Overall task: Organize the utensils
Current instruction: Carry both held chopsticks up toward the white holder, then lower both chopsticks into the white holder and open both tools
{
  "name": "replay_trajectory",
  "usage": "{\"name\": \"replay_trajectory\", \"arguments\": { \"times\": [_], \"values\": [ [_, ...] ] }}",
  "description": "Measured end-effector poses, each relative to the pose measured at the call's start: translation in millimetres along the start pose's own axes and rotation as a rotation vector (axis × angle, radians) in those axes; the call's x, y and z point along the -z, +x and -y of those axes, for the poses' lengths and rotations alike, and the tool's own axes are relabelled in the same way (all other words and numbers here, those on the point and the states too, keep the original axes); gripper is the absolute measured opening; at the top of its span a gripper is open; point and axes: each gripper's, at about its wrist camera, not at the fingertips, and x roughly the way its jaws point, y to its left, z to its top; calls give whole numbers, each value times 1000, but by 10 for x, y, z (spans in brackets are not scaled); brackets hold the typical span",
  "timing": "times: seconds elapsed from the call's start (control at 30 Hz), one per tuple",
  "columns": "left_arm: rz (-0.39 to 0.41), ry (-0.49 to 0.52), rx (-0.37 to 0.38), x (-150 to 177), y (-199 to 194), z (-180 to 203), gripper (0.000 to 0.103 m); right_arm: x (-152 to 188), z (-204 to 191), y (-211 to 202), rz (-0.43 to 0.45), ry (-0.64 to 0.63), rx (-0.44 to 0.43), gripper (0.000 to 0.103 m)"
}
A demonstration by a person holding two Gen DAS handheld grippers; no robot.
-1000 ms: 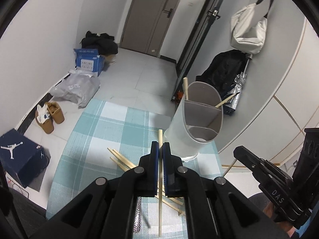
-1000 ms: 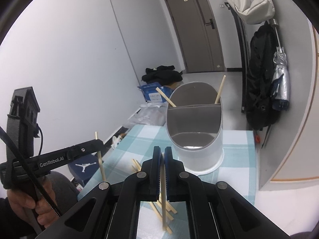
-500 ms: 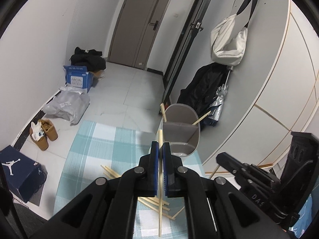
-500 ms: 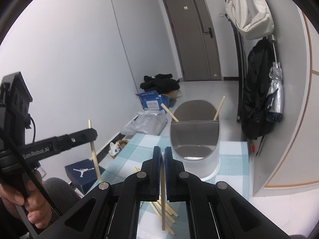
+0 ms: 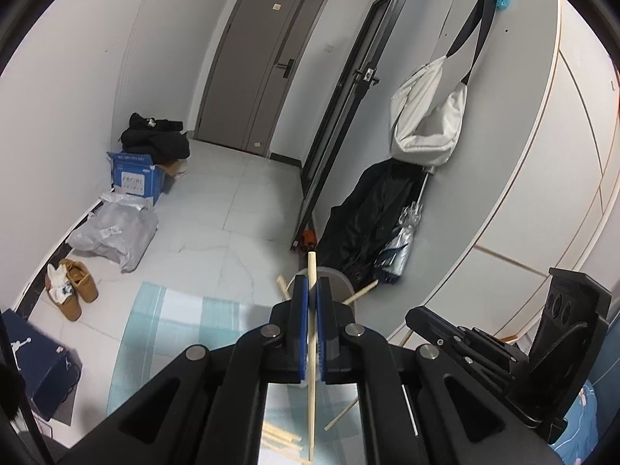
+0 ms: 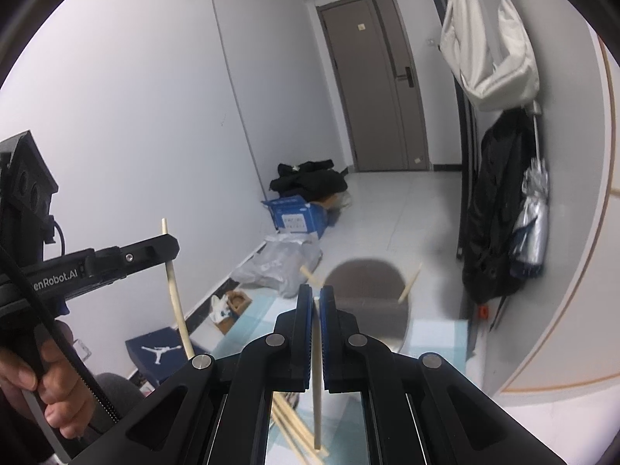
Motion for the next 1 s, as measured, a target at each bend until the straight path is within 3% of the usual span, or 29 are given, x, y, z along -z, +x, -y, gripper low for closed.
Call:
{"name": "replay_trajectory", "arguments": {
  "times": [0.37, 0.63, 0.83, 1.0],
  "values": [
    [50, -16, 63, -519, 242, 80, 0, -641, 293, 113, 72, 24, -9, 3],
    [74, -12, 67, -684, 549, 101, 0, -1008, 584, 325, 123, 46, 11, 3],
    [101, 78, 25, -655, 818, 167, 0, -1111, 773, 477, 165, 68, 41, 3],
    [123, 162, 52, -580, 954, 187, 0, -1081, 919, 627, 164, 99, 51, 3]
  ]
}}
